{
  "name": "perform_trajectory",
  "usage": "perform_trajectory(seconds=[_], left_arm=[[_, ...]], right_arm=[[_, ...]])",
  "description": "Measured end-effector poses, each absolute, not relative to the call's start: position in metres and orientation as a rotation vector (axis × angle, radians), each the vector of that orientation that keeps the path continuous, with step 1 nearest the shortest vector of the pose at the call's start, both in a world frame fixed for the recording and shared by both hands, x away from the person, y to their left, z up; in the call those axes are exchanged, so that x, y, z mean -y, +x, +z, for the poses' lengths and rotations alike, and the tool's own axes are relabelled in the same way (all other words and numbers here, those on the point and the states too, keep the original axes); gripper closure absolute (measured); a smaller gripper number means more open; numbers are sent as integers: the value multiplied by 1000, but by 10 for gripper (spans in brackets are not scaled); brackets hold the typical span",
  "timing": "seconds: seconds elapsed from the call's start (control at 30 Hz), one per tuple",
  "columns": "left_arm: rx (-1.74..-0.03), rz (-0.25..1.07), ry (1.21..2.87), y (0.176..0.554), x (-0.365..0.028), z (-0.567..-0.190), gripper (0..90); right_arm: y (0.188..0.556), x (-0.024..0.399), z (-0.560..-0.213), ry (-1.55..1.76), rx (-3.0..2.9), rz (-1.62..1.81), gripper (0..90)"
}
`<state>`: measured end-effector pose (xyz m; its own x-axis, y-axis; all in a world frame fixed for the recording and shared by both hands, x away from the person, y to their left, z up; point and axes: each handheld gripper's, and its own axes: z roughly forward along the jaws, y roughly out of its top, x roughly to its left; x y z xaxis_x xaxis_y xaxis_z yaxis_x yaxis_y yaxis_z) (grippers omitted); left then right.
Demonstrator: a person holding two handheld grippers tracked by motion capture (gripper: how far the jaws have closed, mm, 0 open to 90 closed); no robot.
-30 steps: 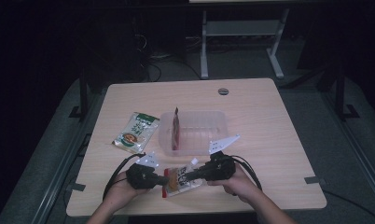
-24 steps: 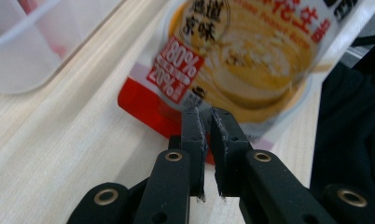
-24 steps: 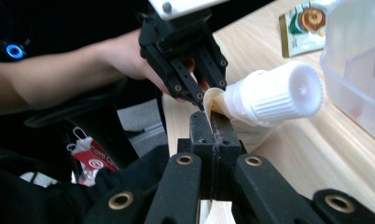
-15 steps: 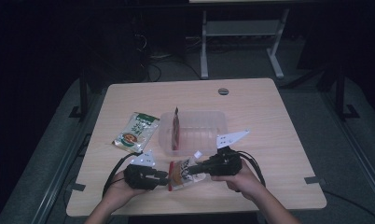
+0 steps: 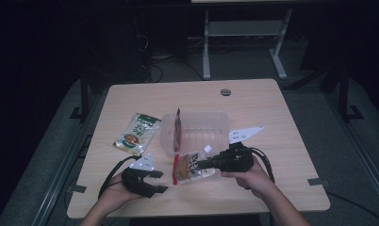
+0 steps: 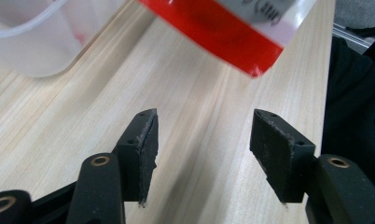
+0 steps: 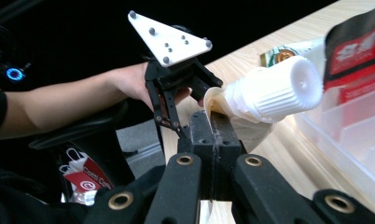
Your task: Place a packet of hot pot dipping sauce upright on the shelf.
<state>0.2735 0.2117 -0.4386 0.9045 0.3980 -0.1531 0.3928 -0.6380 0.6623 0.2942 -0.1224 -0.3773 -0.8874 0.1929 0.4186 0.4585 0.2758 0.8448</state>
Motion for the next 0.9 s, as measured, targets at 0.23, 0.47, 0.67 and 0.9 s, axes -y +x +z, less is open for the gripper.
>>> perform_trajectory(seconds=[0.23,0.47,0.67,0.9], left_arm=[[-580,5,2336,275,-214,-440,377],[-590,16,2334,277,-221,-440,376],[-604,19,2334,279,-224,-440,372],[-609,14,2340,280,-224,-441,372]], right_arm=[[298,132,-369,-631,2351,-1651,898],[301,143,-357,-655,2359,-1678,898],[307,152,-347,-682,2375,-1697,898],[317,161,-338,-719,2384,-1719,898]])
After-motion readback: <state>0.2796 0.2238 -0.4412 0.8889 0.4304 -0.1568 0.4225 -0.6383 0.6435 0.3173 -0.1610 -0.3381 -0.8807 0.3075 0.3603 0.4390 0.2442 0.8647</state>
